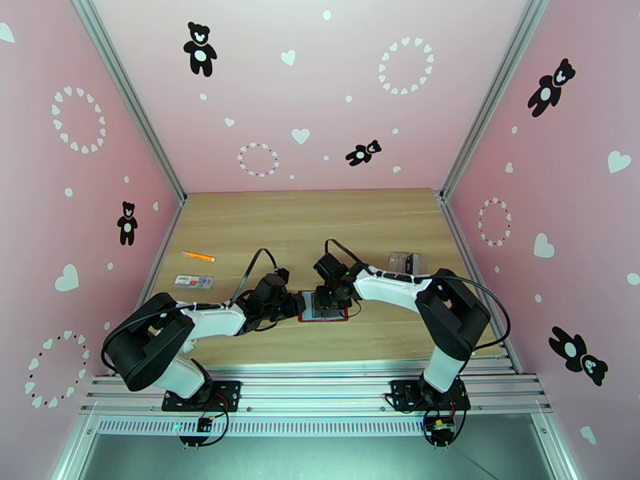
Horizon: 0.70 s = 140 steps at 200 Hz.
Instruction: Put the credit cards into the card holder
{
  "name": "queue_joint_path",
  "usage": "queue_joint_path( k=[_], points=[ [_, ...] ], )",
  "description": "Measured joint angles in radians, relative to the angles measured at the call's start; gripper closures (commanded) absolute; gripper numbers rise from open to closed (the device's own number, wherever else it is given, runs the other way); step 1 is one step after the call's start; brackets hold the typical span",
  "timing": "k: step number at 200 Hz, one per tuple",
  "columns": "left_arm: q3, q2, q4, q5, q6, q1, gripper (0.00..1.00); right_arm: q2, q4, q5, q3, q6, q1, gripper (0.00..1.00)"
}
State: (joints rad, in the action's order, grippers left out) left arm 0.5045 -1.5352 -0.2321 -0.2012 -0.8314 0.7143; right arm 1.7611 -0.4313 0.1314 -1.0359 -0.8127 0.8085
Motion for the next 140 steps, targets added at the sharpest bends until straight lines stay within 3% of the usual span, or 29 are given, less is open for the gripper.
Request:
queue_joint_path(
  k=[140],
  points=[
    [-0.001, 0.0, -0.001, 0.0, 0.0, 0.0, 0.66, 0.033, 0.026, 0.021, -0.025, -0.053, 0.034, 0.72]
  ],
)
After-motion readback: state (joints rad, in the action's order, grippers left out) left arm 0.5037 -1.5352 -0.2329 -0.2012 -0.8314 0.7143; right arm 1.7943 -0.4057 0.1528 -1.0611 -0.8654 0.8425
